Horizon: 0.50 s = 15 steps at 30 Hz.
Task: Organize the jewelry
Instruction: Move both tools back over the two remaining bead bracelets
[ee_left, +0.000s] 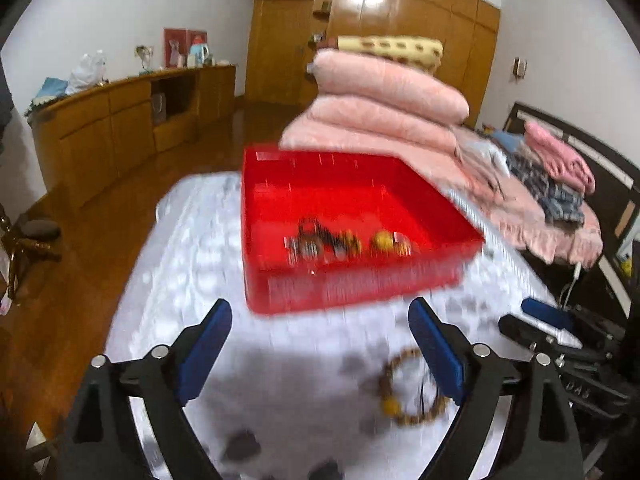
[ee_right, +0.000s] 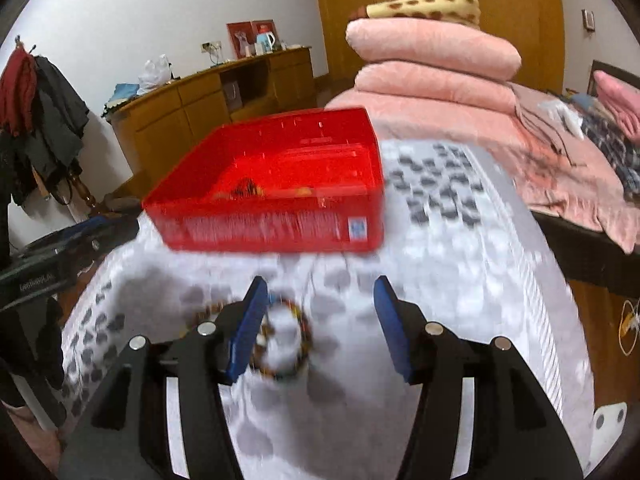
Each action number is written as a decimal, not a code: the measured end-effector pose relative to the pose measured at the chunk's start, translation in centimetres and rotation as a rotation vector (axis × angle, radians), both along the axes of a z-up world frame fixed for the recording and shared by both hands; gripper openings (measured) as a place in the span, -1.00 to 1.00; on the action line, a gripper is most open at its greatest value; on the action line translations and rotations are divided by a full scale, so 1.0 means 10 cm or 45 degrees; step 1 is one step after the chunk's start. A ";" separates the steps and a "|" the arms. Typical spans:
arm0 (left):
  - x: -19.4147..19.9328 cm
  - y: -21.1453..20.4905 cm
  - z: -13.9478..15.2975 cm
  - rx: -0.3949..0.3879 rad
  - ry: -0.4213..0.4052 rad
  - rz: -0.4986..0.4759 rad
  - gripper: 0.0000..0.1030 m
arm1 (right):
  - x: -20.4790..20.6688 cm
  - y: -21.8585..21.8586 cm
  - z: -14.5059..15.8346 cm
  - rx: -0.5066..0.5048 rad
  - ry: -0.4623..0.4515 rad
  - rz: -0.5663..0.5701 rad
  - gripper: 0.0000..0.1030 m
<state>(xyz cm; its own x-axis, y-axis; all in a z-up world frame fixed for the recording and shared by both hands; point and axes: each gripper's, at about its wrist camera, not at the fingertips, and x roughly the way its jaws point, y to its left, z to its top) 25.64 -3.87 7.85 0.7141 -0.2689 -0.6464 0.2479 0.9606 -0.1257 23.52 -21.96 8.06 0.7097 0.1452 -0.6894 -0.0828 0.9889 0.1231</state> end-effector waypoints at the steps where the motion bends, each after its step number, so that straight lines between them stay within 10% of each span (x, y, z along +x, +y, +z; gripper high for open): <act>1: -0.04 -0.03 -0.06 0.015 0.024 -0.016 0.71 | -0.05 0.00 -0.04 -0.011 0.010 -0.005 0.05; 15: -0.16 -0.41 -0.48 0.141 0.192 -0.123 0.40 | -0.29 0.00 -0.17 0.003 0.042 0.005 0.05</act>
<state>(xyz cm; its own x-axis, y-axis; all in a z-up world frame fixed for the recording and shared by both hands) 24.04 -7.99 3.03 0.5812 -0.2525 -0.7736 0.3258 0.9433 -0.0631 20.65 -21.91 6.33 0.6858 0.1498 -0.7122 -0.0825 0.9883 0.1285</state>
